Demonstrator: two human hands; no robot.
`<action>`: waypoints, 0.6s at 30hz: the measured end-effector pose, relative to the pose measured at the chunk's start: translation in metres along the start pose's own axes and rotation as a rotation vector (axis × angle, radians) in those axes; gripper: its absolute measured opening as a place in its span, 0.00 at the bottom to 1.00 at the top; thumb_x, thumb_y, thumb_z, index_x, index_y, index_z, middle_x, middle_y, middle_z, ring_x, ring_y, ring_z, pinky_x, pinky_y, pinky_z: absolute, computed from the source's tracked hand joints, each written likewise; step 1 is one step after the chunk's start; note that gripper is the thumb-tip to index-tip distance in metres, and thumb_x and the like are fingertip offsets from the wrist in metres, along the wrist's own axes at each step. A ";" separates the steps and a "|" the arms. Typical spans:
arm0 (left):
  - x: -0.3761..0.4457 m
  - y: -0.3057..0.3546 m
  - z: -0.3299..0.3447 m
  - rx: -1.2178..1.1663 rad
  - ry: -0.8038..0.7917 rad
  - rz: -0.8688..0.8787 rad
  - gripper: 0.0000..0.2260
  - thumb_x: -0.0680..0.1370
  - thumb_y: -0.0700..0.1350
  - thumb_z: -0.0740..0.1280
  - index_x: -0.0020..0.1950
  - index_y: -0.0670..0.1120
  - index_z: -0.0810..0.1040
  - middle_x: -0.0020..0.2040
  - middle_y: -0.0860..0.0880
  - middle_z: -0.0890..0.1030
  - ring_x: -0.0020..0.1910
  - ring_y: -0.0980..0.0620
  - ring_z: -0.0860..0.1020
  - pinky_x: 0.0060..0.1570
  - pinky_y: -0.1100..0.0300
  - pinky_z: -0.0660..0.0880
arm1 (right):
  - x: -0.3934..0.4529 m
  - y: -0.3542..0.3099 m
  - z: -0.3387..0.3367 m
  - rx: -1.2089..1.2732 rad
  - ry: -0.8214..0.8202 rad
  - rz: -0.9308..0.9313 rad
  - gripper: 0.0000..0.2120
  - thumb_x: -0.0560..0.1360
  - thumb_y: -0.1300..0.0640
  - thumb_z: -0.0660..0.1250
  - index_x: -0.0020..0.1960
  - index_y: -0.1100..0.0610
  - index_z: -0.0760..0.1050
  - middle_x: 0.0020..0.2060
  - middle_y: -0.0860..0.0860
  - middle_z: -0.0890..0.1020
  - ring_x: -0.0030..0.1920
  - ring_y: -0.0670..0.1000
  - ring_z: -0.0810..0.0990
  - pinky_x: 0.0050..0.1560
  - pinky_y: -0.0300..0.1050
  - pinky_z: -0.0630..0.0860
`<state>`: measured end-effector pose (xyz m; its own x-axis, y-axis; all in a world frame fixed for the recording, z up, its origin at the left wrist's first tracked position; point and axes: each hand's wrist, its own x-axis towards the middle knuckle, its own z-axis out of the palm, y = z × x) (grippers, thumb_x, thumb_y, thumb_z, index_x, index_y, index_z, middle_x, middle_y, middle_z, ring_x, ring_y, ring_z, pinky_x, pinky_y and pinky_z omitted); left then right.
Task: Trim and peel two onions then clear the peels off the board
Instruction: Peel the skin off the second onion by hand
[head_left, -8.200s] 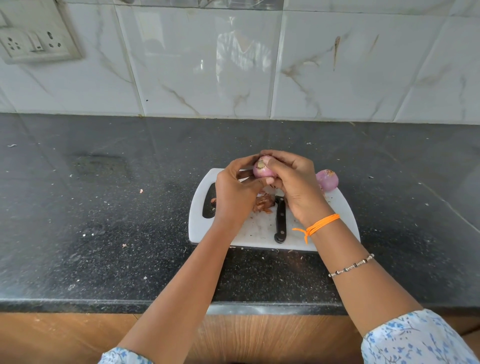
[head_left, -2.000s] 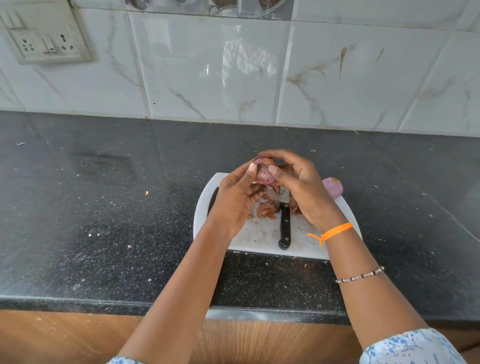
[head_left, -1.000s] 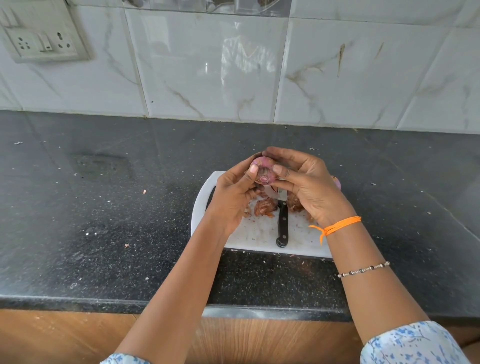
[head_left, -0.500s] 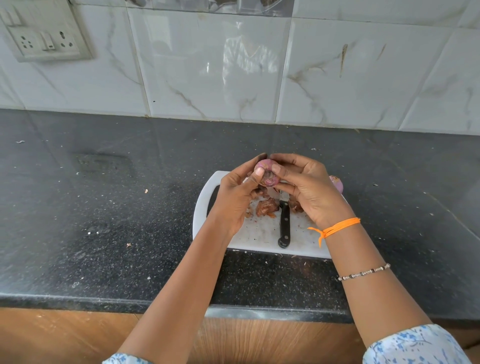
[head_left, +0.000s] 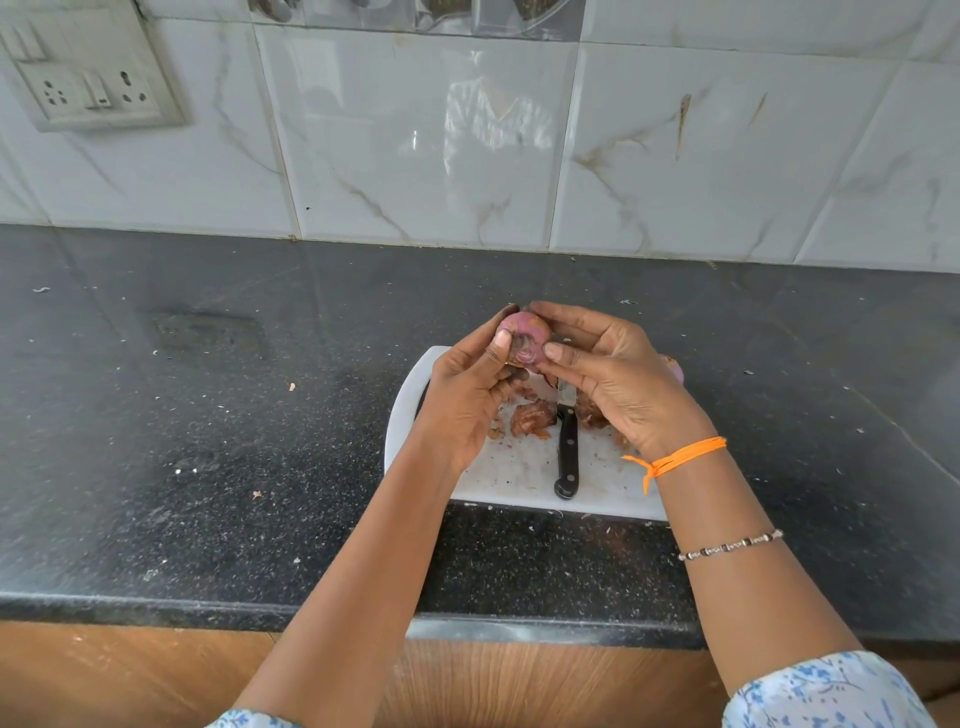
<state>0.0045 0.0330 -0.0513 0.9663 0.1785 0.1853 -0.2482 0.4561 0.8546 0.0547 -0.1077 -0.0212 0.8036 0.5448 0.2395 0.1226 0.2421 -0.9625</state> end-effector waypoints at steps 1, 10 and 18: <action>0.000 0.000 0.000 -0.006 0.002 -0.002 0.12 0.81 0.40 0.58 0.62 0.44 0.75 0.46 0.50 0.84 0.43 0.56 0.81 0.47 0.63 0.77 | 0.000 0.000 0.000 -0.002 -0.016 0.002 0.18 0.71 0.71 0.65 0.58 0.57 0.77 0.52 0.53 0.83 0.57 0.54 0.81 0.60 0.49 0.76; -0.002 -0.002 0.005 -0.007 0.001 -0.045 0.09 0.80 0.42 0.60 0.54 0.45 0.79 0.40 0.51 0.84 0.37 0.57 0.81 0.38 0.66 0.77 | 0.002 0.008 0.015 -0.133 0.158 -0.101 0.09 0.73 0.64 0.69 0.51 0.53 0.80 0.47 0.52 0.83 0.51 0.52 0.81 0.54 0.49 0.78; -0.003 -0.003 0.010 -0.001 0.003 -0.106 0.10 0.81 0.42 0.58 0.54 0.39 0.77 0.37 0.48 0.84 0.34 0.56 0.81 0.36 0.66 0.77 | 0.004 0.013 0.023 -0.168 0.363 -0.151 0.08 0.73 0.59 0.71 0.36 0.53 0.78 0.33 0.45 0.80 0.41 0.50 0.78 0.43 0.49 0.77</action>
<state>0.0035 0.0223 -0.0493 0.9869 0.1324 0.0926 -0.1451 0.4737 0.8687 0.0462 -0.0837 -0.0295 0.9186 0.1880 0.3477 0.3238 0.1466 -0.9347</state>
